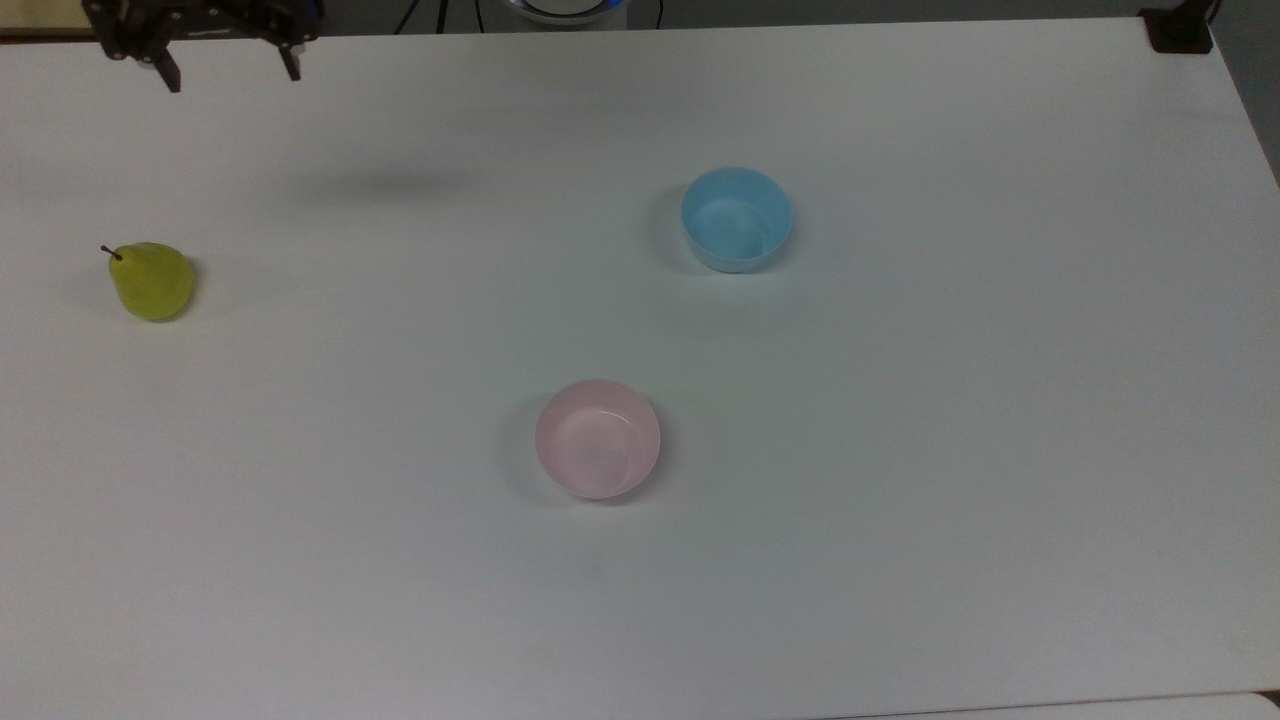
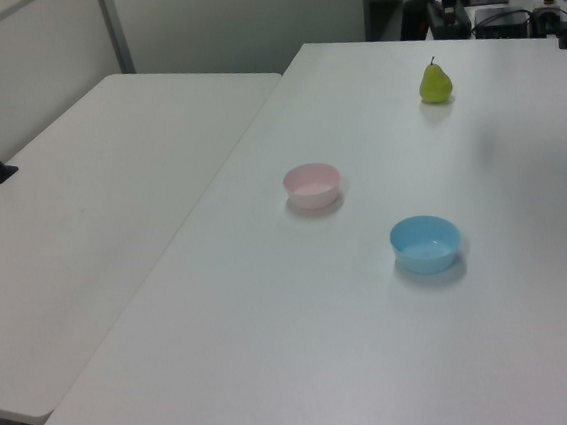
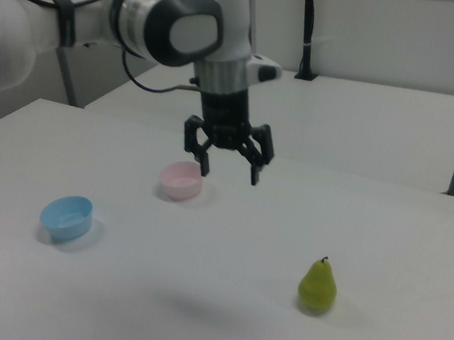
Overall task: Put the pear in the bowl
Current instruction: 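Move the open gripper over the yellow-green pear, then lower the gripper around the pear and close it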
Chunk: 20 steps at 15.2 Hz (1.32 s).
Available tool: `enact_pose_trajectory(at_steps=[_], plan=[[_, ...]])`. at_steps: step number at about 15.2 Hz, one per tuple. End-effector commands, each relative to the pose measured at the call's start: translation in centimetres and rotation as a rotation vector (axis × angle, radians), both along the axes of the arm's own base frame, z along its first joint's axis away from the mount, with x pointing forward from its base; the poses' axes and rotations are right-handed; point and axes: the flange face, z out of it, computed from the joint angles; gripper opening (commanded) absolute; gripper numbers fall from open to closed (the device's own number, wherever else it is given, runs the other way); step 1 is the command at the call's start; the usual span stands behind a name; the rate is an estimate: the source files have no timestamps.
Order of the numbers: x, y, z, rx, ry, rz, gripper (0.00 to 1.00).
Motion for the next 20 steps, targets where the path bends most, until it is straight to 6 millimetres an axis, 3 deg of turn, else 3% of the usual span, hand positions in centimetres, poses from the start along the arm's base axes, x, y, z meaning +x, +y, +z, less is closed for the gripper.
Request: enact_pose_trajectory(at_steps=[1, 4, 7, 10, 13, 20], plan=[[1.0, -4.3, -1.1, -0.014, 0.006, 0.025, 1.00], [1.4, -8.4, -3.5, -0.021, -0.006, 0.029, 1.00], [2.4, -10.7, -7.0, -0.028, -0.023, 0.032, 1.00], [4.3, -11.8, -11.3, -0.054, -0.057, 0.042, 1.00], [4.6, -12.9, -13.9, -0.068, -0.069, 0.037, 1.00], [5.0, -13.2, -19.4, -0.077, -0.056, 0.047, 1.00]])
